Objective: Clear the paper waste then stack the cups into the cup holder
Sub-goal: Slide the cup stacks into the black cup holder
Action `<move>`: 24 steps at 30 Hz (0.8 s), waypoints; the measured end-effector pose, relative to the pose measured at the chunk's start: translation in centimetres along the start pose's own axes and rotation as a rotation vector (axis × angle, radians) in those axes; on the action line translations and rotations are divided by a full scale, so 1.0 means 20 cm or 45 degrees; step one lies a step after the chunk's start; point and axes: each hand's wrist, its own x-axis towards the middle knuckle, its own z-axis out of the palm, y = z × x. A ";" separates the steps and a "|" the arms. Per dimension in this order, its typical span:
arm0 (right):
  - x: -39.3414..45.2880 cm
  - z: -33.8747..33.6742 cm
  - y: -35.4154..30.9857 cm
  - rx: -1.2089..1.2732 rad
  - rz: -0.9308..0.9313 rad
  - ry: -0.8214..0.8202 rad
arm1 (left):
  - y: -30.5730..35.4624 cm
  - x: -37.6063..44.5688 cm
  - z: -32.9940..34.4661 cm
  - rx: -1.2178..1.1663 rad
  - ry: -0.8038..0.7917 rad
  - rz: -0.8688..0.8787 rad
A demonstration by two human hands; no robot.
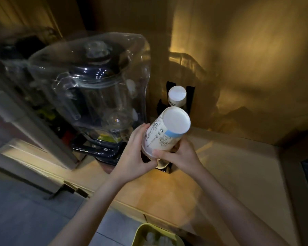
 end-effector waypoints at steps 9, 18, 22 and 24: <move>0.02 0.13 0.11 -0.323 0.030 0.027 | 0.00 -0.07 -0.12 0.130 0.197 0.098; 0.03 0.16 0.19 -0.420 0.073 -0.002 | -0.11 -0.01 0.02 0.249 0.212 0.011; 0.02 0.14 0.19 -0.418 0.054 -0.047 | -0.18 0.00 0.10 0.196 0.123 -0.057; 0.03 0.13 0.19 -0.501 0.031 -0.027 | -0.21 0.02 0.15 0.204 0.075 -0.076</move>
